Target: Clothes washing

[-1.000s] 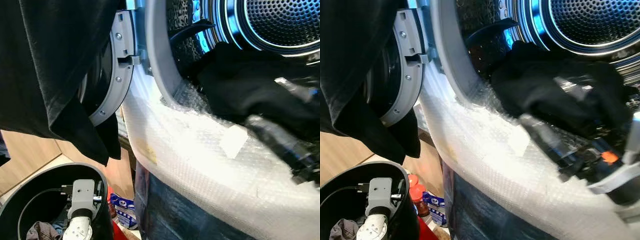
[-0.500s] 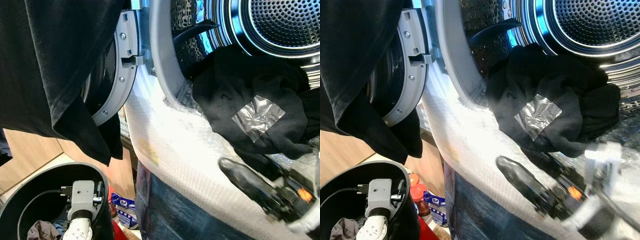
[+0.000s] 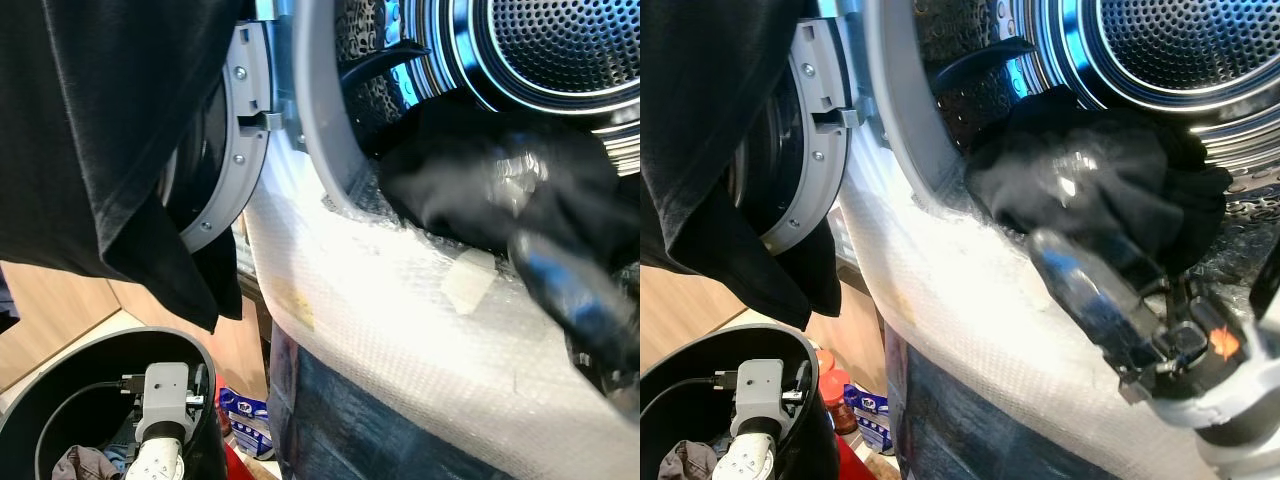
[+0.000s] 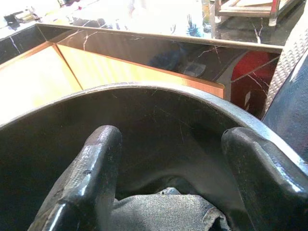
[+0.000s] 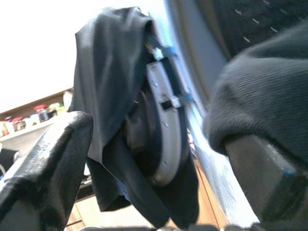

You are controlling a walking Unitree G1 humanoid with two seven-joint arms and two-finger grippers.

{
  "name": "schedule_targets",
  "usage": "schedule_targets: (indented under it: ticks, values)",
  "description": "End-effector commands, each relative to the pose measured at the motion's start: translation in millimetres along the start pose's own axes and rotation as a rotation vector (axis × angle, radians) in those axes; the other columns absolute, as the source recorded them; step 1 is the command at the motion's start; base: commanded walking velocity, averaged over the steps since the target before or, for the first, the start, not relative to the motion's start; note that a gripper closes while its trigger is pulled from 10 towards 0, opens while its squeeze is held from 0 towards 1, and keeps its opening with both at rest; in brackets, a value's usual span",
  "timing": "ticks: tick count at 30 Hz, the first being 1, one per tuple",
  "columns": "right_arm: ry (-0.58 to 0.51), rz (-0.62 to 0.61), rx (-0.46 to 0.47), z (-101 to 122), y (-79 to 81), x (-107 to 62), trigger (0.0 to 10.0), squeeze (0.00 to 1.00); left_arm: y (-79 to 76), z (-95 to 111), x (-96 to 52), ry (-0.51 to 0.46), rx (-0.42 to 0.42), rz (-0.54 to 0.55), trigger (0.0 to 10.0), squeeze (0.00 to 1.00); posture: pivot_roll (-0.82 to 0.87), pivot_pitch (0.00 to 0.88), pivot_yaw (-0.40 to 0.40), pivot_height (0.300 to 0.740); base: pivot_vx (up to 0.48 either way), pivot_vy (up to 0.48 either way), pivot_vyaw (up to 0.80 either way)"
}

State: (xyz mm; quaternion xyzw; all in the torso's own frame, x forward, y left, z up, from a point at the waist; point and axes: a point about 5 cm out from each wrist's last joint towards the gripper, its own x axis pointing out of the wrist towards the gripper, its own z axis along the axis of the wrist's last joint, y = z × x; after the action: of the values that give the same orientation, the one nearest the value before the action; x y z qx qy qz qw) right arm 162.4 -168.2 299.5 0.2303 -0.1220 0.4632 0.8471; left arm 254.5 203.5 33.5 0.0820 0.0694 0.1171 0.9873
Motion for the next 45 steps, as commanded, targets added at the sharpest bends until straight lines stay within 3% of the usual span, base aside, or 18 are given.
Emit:
schedule_targets:
  ticks: [1,5,8,11,13,15,18,20,25,30,32,33,34,39,41,43,44,45]
  values:
    - [0.003,0.043,-0.006,0.7,6.6,7.4,10.0,0.0,-6.6,0.9,-1.3,-0.005,-0.004,-0.031,10.0,0.0,-0.15,0.009,0.008,0.74,0.0,0.0,0.0]
    - [-0.03,-0.155,-0.053,9.2,-39.1,46.6,10.0,0.0,-9.5,0.9,-1.5,-0.003,-0.018,-0.018,10.0,0.0,-0.14,0.0,-0.008,0.74,0.0,0.0,0.0]
    - [0.034,-0.274,-0.147,14.0,-67.3,82.0,10.0,0.0,-10.0,0.8,-1.8,-0.001,-0.02,-0.007,10.0,0.0,-0.13,0.0,-0.023,0.74,0.0,0.0,0.0]
    - [0.088,-0.679,-0.223,34.4,-116.8,114.5,10.0,0.0,-9.2,4.9,1.1,-0.011,-0.011,0.0,10.0,0.0,-0.13,0.0,-0.025,0.74,0.0,0.0,0.0]
    - [0.078,-0.855,-0.353,52.0,-137.1,116.9,10.0,0.0,-11.1,7.5,3.2,-0.018,-0.007,-0.002,10.0,0.0,-0.13,0.0,-0.024,0.74,0.0,0.0,0.0]
    - [0.067,-0.917,-0.365,58.2,-144.2,115.9,10.0,0.0,-11.6,8.3,3.9,-0.02,-0.007,-0.003,10.0,0.0,-0.13,0.0,-0.023,0.74,0.0,0.0,0.0]
    - [-0.088,-1.244,-0.379,87.7,-173.3,94.9,10.0,0.0,-13.0,10.3,5.5,-0.028,-0.005,-0.006,10.0,0.0,-0.14,0.0,-0.025,0.74,0.0,0.0,0.0]
    - [-0.117,-1.297,-0.365,90.9,-178.2,90.8,10.0,0.0,-12.8,10.3,5.5,-0.028,-0.005,-0.005,10.0,0.0,-0.13,0.0,-0.027,0.74,0.0,0.0,0.0]
    - [-0.046,-1.209,-0.346,79.3,-174.1,103.6,10.0,0.0,-11.7,7.6,4.1,-0.018,-0.005,0.0,10.0,0.0,-0.14,0.0,-0.025,0.74,0.0,0.0,0.0]
    - [-0.125,-0.961,-0.245,85.3,-148.4,113.0,10.0,0.0,-12.6,5.7,3.3,-0.011,-0.006,-0.002,10.0,0.0,-0.14,0.0,-0.023,0.74,0.0,0.0,0.0]
    - [-0.173,-0.755,-0.222,93.3,-125.8,117.1,10.0,0.0,-12.3,4.8,3.0,-0.008,-0.006,-0.002,10.0,0.0,-0.14,0.0,-0.023,0.74,0.0,0.0,0.0]
    - [-0.173,-0.755,-0.222,93.3,-125.8,117.1,10.0,0.0,-12.3,4.8,3.0,-0.008,-0.006,-0.002,10.0,0.0,-0.14,0.0,-0.023,0.74,0.0,0.0,0.0]
    - [-0.21,-0.574,-0.227,99.7,-102.3,116.2,10.0,0.0,-11.8,3.6,2.4,-0.005,-0.007,-0.001,10.0,0.0,-0.14,0.0,-0.023,0.74,0.0,0.0,0.0]
    - [-0.23,-0.363,-0.259,101.0,-71.6,108.0,10.0,0.0,-12.9,2.2,1.5,0.001,-0.007,-0.006,10.0,0.0,-0.14,0.0,-0.023,0.74,0.0,0.0,0.0]
    - [-0.185,-0.197,-0.248,91.8,-52.7,101.5,10.0,0.0,-13.2,1.4,0.9,0.003,-0.007,-0.01,10.0,0.0,-0.15,0.0,-0.022,0.74,0.0,0.0,0.0]
    - [-0.171,-0.148,-0.261,89.2,-47.5,99.8,10.0,0.0,-13.3,1.3,0.8,0.004,-0.008,-0.01,10.0,0.0,-0.15,0.0,-0.022,0.74,0.0,0.0,0.0]
    - [-0.127,0.003,-0.239,77.4,-31.4,93.4,10.0,0.0,-13.4,0.9,0.8,0.006,-0.007,-0.012,10.0,0.0,-0.15,0.0,-0.022,0.74,0.0,0.0,0.0]
    - [-0.127,0.003,-0.239,77.4,-31.4,93.4,10.0,0.0,-13.4,0.9,0.8,0.006,-0.007,-0.012,10.0,0.0,-0.15,0.0,-0.022,0.74,0.0,0.0,0.0]
